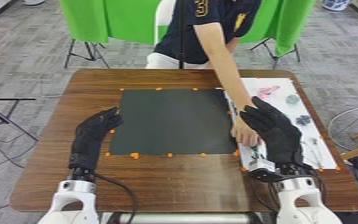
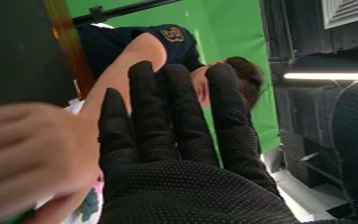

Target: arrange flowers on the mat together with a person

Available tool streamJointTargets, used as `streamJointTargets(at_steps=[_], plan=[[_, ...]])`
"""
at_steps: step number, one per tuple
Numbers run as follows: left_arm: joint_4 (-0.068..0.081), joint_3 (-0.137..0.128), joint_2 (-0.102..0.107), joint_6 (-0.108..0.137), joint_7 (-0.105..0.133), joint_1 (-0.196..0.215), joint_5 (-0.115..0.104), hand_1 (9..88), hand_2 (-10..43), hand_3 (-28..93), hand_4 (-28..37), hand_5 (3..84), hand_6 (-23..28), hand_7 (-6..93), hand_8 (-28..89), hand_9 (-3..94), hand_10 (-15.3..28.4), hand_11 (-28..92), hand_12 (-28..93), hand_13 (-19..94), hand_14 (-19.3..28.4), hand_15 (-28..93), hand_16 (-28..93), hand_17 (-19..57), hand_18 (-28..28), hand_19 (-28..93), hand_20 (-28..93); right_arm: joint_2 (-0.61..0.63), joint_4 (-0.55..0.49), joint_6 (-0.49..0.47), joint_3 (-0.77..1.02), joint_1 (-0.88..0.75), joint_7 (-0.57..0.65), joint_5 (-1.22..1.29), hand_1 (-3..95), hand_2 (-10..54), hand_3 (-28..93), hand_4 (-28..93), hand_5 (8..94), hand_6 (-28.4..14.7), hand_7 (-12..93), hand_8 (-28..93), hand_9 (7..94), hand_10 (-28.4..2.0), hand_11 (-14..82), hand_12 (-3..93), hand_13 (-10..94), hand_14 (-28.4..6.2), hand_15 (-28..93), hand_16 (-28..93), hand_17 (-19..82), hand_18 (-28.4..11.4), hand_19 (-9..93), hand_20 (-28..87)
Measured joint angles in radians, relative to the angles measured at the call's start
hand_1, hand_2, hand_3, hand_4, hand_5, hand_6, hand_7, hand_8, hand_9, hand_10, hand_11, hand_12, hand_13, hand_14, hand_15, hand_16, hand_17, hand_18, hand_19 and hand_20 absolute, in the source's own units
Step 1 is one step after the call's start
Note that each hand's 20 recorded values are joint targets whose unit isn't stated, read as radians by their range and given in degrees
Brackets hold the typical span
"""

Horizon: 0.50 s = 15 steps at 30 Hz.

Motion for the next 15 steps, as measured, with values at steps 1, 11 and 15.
streamJointTargets(at_steps=[1,11,15], plan=[[-0.002,0.003,0.001,0.012,-0.001,0.001,-0.003,30.9,-3.0,58,-19.6,49.0,3.9,20.1,-7,49.8,12.7,26,18,41,16.9,29,4,3.8,15.7,20,23,-0.002,0.0,-0.004,0.0,0.0,0.001,-0.001,11.1,-0.3,77,-19,45.5,-2.0,14,-9,48.4,-15.5,6.1,15.3,39,-16.0,12,21,17,-14.0,8,27],[-0.002,-0.007,0.003,0.008,0.001,0.003,-0.002,31.7,-3.5,59,-18.5,51.3,3.6,20.9,-7,56.5,13.5,39,17,40,16.6,28,3,1.5,14.0,12,20,-0.006,0.004,-0.01,0.006,0.001,0.001,-0.003,11.5,-0.6,77,-19,45.9,-2.0,15,-9,48.8,-15.5,6.2,15.7,40,-15.9,12,22,17,-14.1,8,27],[-0.001,-0.007,0.003,0.01,0.007,0.0,-0.004,31.6,-3.8,59,-18.4,49.7,3.6,20.6,-7,52.5,12.9,33,17,39,16.2,28,3,1.2,14.0,12,20,-0.006,0.011,-0.032,0.003,0.021,0.0,-0.022,11.8,-0.9,77,-19,46.0,-1.9,15,-9,49.0,-15.5,6.1,15.7,40,-15.8,12,23,17,-14.0,8,27]])
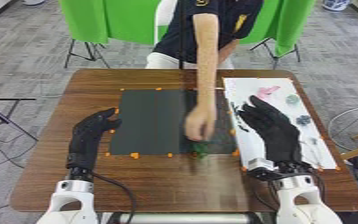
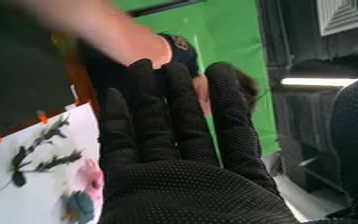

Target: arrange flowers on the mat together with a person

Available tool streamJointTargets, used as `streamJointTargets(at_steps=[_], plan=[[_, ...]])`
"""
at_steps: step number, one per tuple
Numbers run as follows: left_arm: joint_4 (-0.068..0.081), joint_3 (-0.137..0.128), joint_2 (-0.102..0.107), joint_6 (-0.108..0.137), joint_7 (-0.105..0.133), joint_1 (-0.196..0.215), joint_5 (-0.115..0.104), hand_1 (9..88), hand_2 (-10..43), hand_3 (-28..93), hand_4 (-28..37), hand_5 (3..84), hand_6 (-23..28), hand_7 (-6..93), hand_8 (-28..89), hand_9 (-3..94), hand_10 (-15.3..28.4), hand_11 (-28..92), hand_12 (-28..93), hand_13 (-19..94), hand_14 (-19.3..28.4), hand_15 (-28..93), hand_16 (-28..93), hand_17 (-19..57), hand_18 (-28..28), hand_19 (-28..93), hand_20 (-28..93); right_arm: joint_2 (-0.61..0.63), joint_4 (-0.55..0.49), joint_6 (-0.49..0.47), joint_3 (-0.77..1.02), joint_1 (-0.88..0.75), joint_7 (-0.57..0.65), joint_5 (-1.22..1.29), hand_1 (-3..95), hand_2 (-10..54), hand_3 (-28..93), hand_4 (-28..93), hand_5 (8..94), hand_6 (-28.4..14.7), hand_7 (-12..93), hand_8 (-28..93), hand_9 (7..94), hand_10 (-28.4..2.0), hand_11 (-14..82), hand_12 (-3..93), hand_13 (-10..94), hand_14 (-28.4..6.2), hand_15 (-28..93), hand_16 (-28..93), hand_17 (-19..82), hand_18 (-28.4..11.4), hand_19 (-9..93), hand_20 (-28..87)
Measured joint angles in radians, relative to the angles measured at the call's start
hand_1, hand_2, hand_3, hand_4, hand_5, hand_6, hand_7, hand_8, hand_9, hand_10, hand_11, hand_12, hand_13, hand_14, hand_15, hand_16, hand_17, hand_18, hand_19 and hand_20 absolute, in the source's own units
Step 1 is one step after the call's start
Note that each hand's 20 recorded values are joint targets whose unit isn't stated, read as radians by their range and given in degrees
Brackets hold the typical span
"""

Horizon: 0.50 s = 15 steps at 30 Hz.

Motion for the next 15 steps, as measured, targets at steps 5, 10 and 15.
streamJointTargets(at_steps=[5,10,15], plan=[[0.0,0.001,-0.002,-0.001,-0.001,0.004,-0.004,31.6,-3.8,59,-18.4,49.5,3.6,20.6,-7,52.1,12.7,32,17,38,16.2,27,3,1.1,14.0,13,20,0.0,-0.004,-0.008,0.001,-0.001,0.006,-0.001,11.9,-0.9,77,-19,46.1,-2.0,15,-10,49.1,-15.5,6.2,15.8,41,-15.8,13,23,17,-14.0,8,27],[-0.002,-0.007,-0.003,-0.001,-0.001,0.008,-0.003,31.7,-3.8,59,-18.3,49.4,3.6,20.7,-7,51.9,12.7,32,18,38,16.1,27,4,1.1,14.1,13,20,0.004,-0.007,0.004,0.004,-0.009,0.007,0.007,11.9,-1.1,77,-19,46.2,-2.0,15,-9,49.1,-15.5,6.2,15.8,41,-15.8,12,23,18,-14.0,8,27],[-0.001,-0.026,-0.011,0.001,0.004,0.007,0.002,31.7,-3.8,59,-18.2,49.4,3.6,20.6,-7,51.8,12.7,31,18,38,16.2,27,4,1.3,14.2,12,20,0.013,-0.006,0.004,0.01,0.0,0.006,0.007,12.1,-1.8,77,-18,46.3,-2.1,15,-10,49.1,-15.5,6.2,15.9,41,-15.8,12,23,18,-14.0,8,27]])
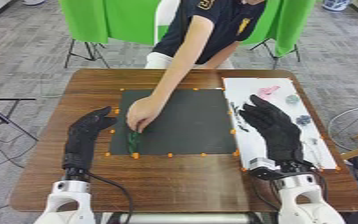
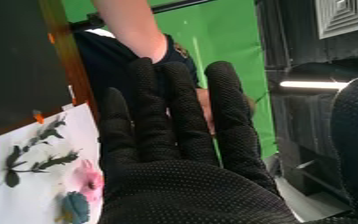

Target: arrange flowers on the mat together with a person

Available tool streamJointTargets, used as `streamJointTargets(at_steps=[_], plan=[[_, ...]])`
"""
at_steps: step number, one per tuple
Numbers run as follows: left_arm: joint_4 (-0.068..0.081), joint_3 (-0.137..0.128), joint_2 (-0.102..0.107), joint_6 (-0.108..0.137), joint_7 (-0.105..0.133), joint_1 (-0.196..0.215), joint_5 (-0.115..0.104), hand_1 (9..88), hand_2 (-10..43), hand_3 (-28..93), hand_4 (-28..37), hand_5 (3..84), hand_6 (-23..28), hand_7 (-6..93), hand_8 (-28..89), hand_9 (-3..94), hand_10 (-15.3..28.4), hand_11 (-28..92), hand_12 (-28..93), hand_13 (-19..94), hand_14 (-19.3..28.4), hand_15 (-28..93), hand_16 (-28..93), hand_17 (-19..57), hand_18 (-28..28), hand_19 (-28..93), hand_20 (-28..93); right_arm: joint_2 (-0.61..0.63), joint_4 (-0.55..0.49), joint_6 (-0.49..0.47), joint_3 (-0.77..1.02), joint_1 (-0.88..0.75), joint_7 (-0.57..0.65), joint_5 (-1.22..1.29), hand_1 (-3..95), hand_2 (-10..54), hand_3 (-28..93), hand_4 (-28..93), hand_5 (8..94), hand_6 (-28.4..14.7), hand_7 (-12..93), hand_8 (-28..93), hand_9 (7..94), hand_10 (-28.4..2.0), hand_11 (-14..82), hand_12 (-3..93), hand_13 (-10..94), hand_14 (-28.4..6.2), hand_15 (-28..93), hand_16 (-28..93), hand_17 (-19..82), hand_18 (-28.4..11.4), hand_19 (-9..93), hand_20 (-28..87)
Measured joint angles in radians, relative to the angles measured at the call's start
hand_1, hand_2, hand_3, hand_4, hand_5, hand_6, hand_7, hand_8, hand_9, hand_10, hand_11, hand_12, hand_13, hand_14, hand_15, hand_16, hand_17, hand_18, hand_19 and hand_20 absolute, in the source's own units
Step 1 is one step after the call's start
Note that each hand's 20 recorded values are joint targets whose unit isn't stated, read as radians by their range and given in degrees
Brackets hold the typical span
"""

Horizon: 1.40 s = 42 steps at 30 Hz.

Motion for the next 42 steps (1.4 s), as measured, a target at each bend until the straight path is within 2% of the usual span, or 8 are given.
streamJointTargets(at_steps=[3,5,9,13,16,34,42], plan=[[0.0,-0.019,-0.005,0.001,0.0,0.003,-0.001,31.7,-3.8,59,-18.1,49.7,3.7,20.6,-7,51.9,12.7,31,18,39,16.2,27,3,2.4,13.4,12,19,0.004,-0.001,0.006,0.004,0.0,0.001,0.0,12.8,-2.5,77,-18,46.3,-2.0,15,-10,49.1,-15.4,6.2,15.9,41,-15.6,12,23,18,-14.0,8,27],[0.002,-0.033,-0.005,0.011,0.002,0.009,-0.003,31.6,-3.9,59,-18.0,49.8,3.7,20.6,-7,51.9,12.7,31,18,39,16.5,27,3,3.3,13.0,12,20,0.004,-0.002,0.008,0.009,-0.002,0.001,-0.001,13.2,-3.0,77,-19,46.2,-2.0,15,-10,49.1,-15.4,6.2,15.9,41,-15.6,12,23,18,-14.0,8,27],[0.008,-0.059,-0.005,0.045,0.013,0.019,-0.021,31.5,-3.7,59,-18.0,49.9,3.9,20.5,-7,51.8,12.9,31,18,39,16.7,27,3,4.2,13.0,13,20,0.004,-0.003,0.013,0.015,-0.007,-0.003,-0.003,13.2,-6.1,78,-19,41.4,-1.4,14,-10,46.6,-15.1,5.8,16.1,40,-15.2,12,23,17,-14.0,9,28],[0.021,-0.077,-0.003,0.058,0.02,0.02,-0.039,31.2,-3.5,59,-17.9,50.0,3.9,20.4,-7,51.8,13.1,31,18,39,16.8,27,3,4.4,12.9,12,20,0.004,0.001,0.043,0.008,-0.008,-0.053,-0.006,13.8,-9.2,78,-20,39.5,-1.3,15,-10,45.4,-15.0,5.5,16.7,39,-14.8,12,24,17,-13.9,9,28],[0.022,-0.085,-0.001,0.06,0.021,0.02,-0.044,31.2,-3.5,59,-18.0,50.0,3.9,20.3,-7,51.8,13.1,31,18,39,16.8,26,3,4.4,12.8,12,20,0.004,0.002,0.059,0.003,-0.01,-0.086,-0.006,14.1,-9.5,78,-20,39.4,-1.3,15,-10,45.4,-15.0,5.5,16.8,39,-14.8,12,24,17,-13.8,9,28],[0.017,-0.086,0.005,0.062,0.019,0.03,-0.045,30.9,-3.5,60,-18.0,49.9,3.9,20.3,-7,51.7,13.0,31,18,39,16.8,27,3,4.0,12.7,11,19,0.006,0.01,0.052,0.011,-0.001,-0.091,-0.045,16.0,-9.5,78,-22,40.2,-1.4,16,-10,45.7,-14.6,6.1,16.9,40,-13.8,12,24,18,-14.0,9,28],[0.016,-0.086,0.005,0.062,0.017,0.032,-0.045,30.9,-3.5,60,-18.3,49.8,3.8,20.3,-7,51.7,13.0,31,18,39,16.8,27,3,3.9,12.7,11,19,0.031,0.013,0.086,0.048,0.023,-0.112,-0.057,16.6,-9.5,78,-23,40.3,-1.3,17,-11,46.0,-14.5,6.5,17.0,40,-13.7,12,25,18,-14.1,10,28]])
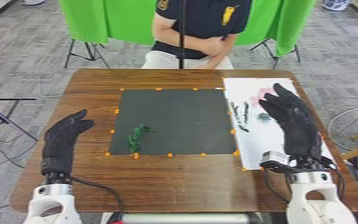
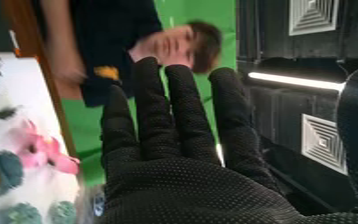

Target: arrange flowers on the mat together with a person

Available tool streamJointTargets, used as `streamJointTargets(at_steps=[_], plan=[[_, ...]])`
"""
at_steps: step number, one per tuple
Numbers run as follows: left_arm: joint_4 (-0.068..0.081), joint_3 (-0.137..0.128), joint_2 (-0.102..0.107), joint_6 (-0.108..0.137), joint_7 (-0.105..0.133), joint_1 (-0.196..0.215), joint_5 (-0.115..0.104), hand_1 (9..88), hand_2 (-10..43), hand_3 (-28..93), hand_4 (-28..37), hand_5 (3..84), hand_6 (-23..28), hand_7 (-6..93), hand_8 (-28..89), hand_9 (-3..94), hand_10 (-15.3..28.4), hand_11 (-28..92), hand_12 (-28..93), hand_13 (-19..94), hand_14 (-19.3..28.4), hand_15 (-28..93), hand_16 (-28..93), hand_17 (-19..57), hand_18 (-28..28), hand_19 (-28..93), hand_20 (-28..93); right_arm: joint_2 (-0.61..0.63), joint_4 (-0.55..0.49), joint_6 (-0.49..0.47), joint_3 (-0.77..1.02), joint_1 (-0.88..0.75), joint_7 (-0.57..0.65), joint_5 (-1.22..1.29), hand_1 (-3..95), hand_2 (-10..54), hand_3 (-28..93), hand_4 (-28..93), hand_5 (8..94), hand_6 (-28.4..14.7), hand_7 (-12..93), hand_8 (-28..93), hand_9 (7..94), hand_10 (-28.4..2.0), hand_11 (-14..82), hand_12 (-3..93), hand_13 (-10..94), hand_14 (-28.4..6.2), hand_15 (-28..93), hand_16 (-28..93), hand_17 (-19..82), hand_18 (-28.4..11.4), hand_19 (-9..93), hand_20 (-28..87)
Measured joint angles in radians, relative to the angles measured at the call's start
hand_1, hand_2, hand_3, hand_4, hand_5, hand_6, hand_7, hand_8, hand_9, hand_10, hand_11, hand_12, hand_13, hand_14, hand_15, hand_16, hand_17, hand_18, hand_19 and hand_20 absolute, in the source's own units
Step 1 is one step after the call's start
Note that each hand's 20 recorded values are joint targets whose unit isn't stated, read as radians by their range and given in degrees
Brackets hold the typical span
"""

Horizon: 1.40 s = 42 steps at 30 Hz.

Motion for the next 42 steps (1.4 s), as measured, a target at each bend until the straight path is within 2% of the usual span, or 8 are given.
streamJointTargets(at_steps=[3,6,13,16,19,25,32,42], plan=[[0.0,0.001,-0.001,-0.001,0.0,0.0,0.003,30.9,-3.5,60,-18.1,49.9,3.9,20.2,-7,51.7,13.0,31,18,39,16.7,27,3,3.8,12.7,11,19,0.015,0.001,0.003,0.002,0.01,-0.002,0.005,22.0,-9.5,76,-26,42.2,-1.8,18,-11,48.3,-14.9,8.7,17.2,44,-13.4,14,24,22,-18.2,16,31],[-0.001,0.001,-0.003,-0.002,-0.004,0.001,0.006,31.0,-3.5,60,-18.2,49.8,3.9,20.3,-7,51.6,13.0,31,18,39,16.7,27,3,3.7,12.7,11,19,0.041,0.002,0.025,0.006,0.018,0.0,-0.053,26.1,-9.5,75,-28,46.1,-1.1,22,-12,54.6,-14.9,14.8,18.2,52,-12.5,18,25,26,-18.9,28,35],[-0.005,0.009,-0.005,-0.002,-0.011,0.002,0.01,31.1,-3.5,60,-18.2,49.8,3.9,20.1,-7,51.5,13.0,31,18,39,16.6,27,3,3.7,12.7,11,19,0.135,-0.006,0.405,0.066,0.022,0.17,-0.519,33.8,-9.5,65,-28,57.2,-0.2,23,-12,65.6,-14.1,21.8,20.0,64,-11.7,33,25,33,-17.8,47,45],[-0.004,0.014,-0.005,-0.005,-0.016,-0.003,0.019,31.0,-3.5,60,-18.1,49.8,3.9,20.0,-7,51.5,12.9,31,18,39,16.6,26,3,3.7,12.7,11,19,0.175,-0.006,0.45,0.157,0.018,0.281,-0.605,38.2,-9.5,59,-28,63.1,1.4,22,-13,72.0,-13.1,22.6,20.3,68,-10.8,40,26,32,-19.1,57,48],[-0.004,0.014,-0.004,-0.006,-0.02,-0.005,0.025,31.0,-3.4,59,-18.1,49.7,3.9,19.9,-7,51.4,13.0,30,18,39,16.6,27,4,3.7,12.6,11,19,0.217,-0.005,0.39,0.245,-0.003,0.341,-0.712,41.0,-9.5,55,-28,65.7,1.6,21,-13,74.9,-12.9,23.2,20.5,70,-10.3,44,27,32,-20.3,63,50],[-0.008,0.016,-0.004,-0.009,-0.036,-0.001,0.025,31.0,-3.4,59,-18.0,49.5,4.0,19.6,-7,51.3,13.1,30,18,38,16.7,26,4,3.6,12.6,11,19,0.28,-0.018,0.118,0.304,-0.083,0.396,-1.065,37.3,-9.5,61,-28,66.6,1.0,19,-12,75.8,-12.8,22.8,20.6,72,-9.6,46,28,33,-20.8,65,51],[-0.008,0.019,-0.001,-0.021,-0.041,-0.001,0.029,30.7,-3.8,59,-17.8,49.4,4.0,19.4,-6,50.9,12.9,30,18,38,16.7,26,4,3.4,12.6,11,19,0.285,-0.021,-0.083,0.315,-0.132,0.426,-1.298,36.9,-9.5,60,-28,66.6,0.5,18,-12,75.8,-13.0,21.3,20.1,72,-9.8,47,28,33,-21.1,67,52],[-0.006,0.032,0.005,-0.04,-0.039,-0.009,0.032,30.7,-3.8,59,-17.9,49.1,4.0,19.4,-6,50.7,13.0,30,18,38,16.7,26,4,3.3,12.6,10,19,0.327,0.036,-0.075,0.25,-0.126,0.464,-1.278,39.8,-9.5,59,-28,71.8,1.3,19,-12,81.4,-12.5,21.9,20.1,74,-9.4,49,29,34,-22.0,71,54]])
